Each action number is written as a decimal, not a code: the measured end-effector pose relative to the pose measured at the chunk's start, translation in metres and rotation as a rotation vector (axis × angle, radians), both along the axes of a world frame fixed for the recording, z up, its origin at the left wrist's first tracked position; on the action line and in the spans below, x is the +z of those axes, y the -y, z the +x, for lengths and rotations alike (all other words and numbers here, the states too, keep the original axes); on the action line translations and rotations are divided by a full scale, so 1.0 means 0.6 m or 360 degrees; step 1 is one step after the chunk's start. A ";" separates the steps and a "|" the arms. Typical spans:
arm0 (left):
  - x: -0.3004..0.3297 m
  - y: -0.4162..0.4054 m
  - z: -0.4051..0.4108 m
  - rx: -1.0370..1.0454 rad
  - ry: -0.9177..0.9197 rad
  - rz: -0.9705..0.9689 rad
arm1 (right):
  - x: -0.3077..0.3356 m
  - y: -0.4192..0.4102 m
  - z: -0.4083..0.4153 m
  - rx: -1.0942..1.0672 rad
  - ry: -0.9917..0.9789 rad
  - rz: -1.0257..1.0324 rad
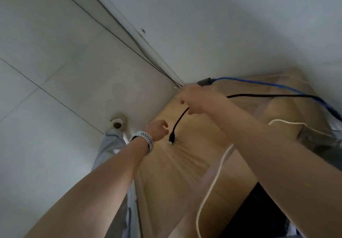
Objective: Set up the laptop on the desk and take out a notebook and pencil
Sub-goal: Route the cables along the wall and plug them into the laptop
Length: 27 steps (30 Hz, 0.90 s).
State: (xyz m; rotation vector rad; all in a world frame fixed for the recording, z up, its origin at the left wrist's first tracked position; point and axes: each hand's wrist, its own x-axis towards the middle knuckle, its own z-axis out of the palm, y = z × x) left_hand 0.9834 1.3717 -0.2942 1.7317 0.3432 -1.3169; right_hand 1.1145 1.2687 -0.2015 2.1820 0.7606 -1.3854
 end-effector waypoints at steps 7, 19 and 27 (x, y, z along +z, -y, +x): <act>-0.055 0.024 -0.033 0.0373 -0.0273 -0.0278 | -0.077 -0.036 -0.003 0.0613 -0.0457 -0.0377; -0.018 -0.009 -0.039 0.0913 -0.0416 -0.0709 | -0.071 -0.077 -0.049 0.0393 -0.0717 -0.0293; 0.189 -0.060 -0.008 0.1107 -0.0247 -0.0865 | 0.154 -0.101 -0.021 0.0222 -0.0518 -0.0068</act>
